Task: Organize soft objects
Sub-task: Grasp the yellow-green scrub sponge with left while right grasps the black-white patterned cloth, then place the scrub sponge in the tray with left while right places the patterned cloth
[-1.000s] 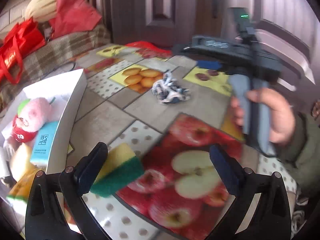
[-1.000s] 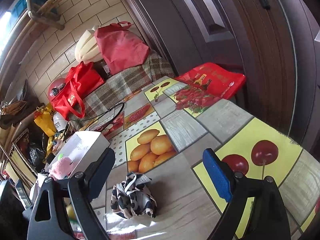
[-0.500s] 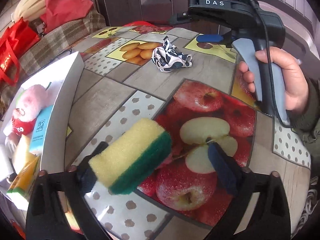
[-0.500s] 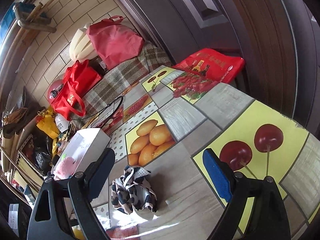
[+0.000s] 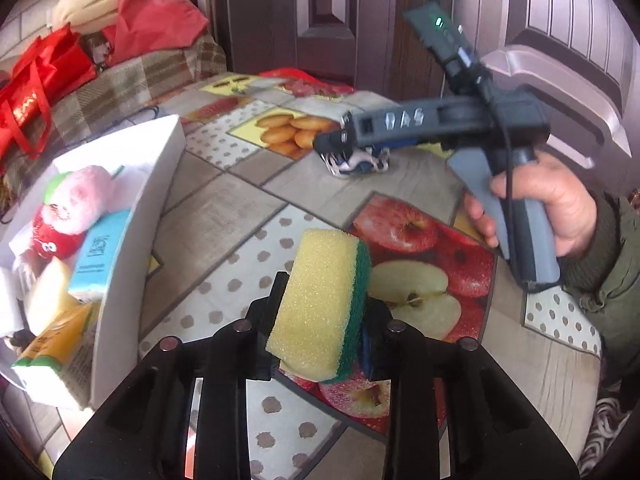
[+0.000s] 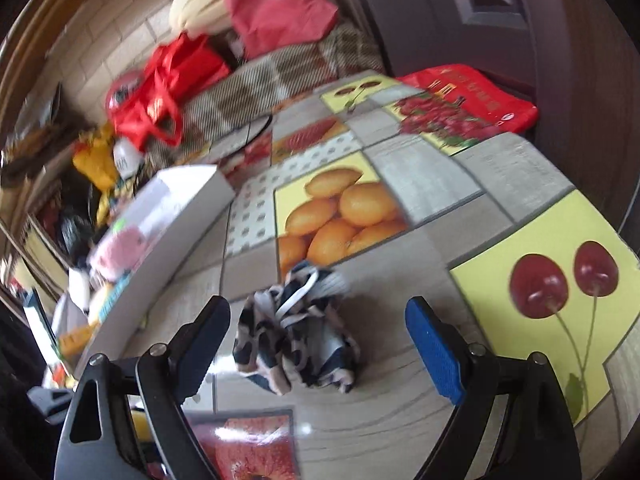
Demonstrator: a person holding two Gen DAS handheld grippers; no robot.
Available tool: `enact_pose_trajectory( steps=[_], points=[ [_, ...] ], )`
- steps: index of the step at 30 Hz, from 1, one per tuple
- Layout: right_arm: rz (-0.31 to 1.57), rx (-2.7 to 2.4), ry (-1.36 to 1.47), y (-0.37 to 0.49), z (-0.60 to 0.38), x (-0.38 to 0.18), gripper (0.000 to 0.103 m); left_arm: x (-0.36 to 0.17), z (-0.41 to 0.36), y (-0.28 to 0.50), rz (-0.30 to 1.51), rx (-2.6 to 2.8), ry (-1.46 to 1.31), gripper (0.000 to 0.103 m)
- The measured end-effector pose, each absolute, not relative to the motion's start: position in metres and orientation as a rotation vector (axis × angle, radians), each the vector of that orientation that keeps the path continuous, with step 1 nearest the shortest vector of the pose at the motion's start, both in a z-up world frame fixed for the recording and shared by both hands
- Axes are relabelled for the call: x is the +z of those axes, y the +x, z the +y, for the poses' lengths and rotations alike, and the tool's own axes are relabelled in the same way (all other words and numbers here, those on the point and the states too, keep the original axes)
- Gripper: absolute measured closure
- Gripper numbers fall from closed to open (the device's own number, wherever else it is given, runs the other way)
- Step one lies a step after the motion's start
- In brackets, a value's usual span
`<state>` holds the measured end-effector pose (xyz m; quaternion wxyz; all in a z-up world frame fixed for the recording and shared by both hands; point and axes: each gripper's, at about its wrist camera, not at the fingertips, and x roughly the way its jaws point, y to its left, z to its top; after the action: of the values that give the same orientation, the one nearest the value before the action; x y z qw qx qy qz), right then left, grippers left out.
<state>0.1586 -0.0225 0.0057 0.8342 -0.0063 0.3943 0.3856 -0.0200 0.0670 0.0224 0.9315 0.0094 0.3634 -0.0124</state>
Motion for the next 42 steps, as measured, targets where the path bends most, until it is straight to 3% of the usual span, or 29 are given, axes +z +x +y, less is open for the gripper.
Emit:
enact_pose_trajectory(
  steps=[3,4,5,7,10,13,17,20,42],
  points=[
    [0.835,0.795,-0.114,0.153,-0.009,0.003,0.014,0.029,0.076,-0.028,0.692,0.02,-0.016,0.076],
    [0.829,0.786,-0.144,0.15,-0.005,0.003,0.018,0.031,0.079,-0.031,0.674,0.03,-0.027,0.076],
    [0.825,0.791,-0.166,0.148,-0.003,0.003,0.025,0.033,0.08,-0.034,0.66,0.033,-0.033,0.076],
    [0.814,0.805,-0.186,0.145,0.0,0.002,0.054,0.038,0.081,-0.04,0.623,0.044,-0.029,0.076],
    [0.815,0.839,-0.158,0.144,-0.004,0.003,0.065,0.044,0.078,-0.051,0.558,0.074,-0.008,0.075],
    [0.749,0.896,-0.055,0.135,-0.02,0.012,0.066,0.052,0.079,-0.065,0.471,0.121,-0.006,0.075],
    [0.485,0.908,0.019,0.087,-0.05,0.036,0.066,0.06,0.084,-0.089,0.344,0.222,0.0,0.075],
    [0.393,0.944,0.011,0.056,-0.053,0.043,0.065,0.062,0.093,-0.096,0.316,0.297,0.003,0.075],
    [0.342,1.019,-0.16,0.006,-0.001,0.041,0.064,0.058,0.128,-0.105,0.294,0.457,-0.088,0.075]
  ],
)
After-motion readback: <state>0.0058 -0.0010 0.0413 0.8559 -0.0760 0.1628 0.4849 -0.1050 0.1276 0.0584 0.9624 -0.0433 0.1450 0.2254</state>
